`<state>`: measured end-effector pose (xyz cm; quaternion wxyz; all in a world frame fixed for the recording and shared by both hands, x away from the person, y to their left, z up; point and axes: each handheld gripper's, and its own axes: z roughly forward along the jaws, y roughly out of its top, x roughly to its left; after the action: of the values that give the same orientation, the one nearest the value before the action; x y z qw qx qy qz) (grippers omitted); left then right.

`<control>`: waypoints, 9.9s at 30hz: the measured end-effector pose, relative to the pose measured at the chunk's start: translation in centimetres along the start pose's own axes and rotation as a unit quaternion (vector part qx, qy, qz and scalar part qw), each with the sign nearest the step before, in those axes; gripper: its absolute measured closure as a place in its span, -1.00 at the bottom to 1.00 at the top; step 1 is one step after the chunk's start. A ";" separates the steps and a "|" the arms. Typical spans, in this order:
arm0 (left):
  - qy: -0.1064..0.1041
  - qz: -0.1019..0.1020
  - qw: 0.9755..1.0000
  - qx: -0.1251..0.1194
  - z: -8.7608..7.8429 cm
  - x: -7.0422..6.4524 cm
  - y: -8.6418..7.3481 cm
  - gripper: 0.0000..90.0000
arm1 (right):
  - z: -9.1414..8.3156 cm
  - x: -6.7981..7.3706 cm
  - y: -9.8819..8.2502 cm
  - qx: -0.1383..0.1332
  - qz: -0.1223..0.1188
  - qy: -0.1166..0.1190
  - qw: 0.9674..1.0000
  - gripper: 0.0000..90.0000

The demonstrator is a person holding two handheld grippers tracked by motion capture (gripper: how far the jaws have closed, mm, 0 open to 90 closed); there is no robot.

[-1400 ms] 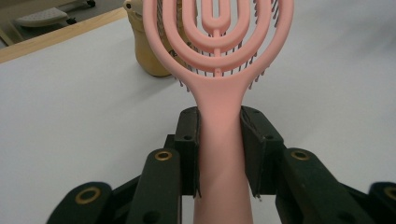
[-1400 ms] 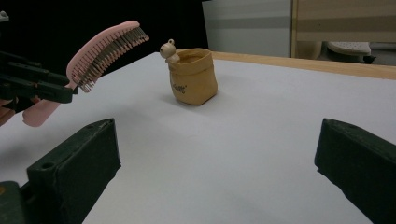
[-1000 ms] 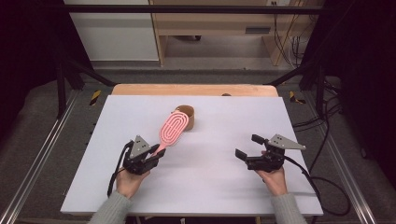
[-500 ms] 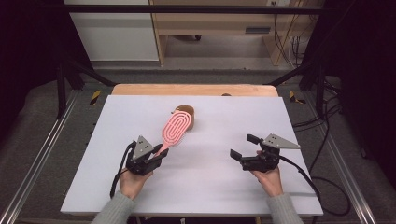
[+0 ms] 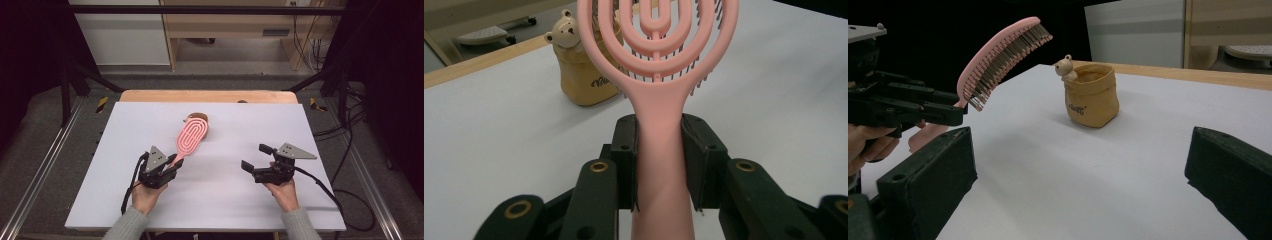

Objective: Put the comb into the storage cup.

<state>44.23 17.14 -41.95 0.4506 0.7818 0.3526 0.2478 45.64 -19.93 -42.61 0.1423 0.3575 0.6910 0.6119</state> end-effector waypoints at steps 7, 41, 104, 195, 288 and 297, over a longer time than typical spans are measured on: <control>0.002 0.001 1.000 -0.006 0.3 -0.4 0.3 0.53 | 0.3 0.3 0.2 -0.001 0.002 0.002 1.000 -0.99; -0.009 -0.017 0.999 -0.034 2.9 -3.7 0.8 0.53 | 1.4 1.4 0.7 -0.005 0.026 -0.006 1.000 -0.99; -0.044 -0.016 0.998 -0.040 5.8 -9.6 0.4 0.53 | 3.4 1.5 0.8 0.020 0.077 -0.030 0.996 -0.83; -0.118 -0.062 0.988 -0.079 4.0 -8.1 1.7 -0.24 | 1.6 1.7 2.2 0.017 0.118 0.009 0.993 0.43; -0.005 -0.080 0.991 -0.103 -5.7 8.9 -6.6 -0.93 | 2.7 2.3 9.0 -0.026 0.013 -0.040 0.999 0.43; 0.008 -0.076 0.992 -0.102 -5.8 9.3 -7.0 -0.93 | 3.6 2.5 9.6 -0.027 0.005 -0.043 0.999 0.43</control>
<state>43.63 29.83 -44.71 0.5425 0.7007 0.3879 0.2535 49.28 -15.60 -33.65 0.1786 0.3827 0.6660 0.6150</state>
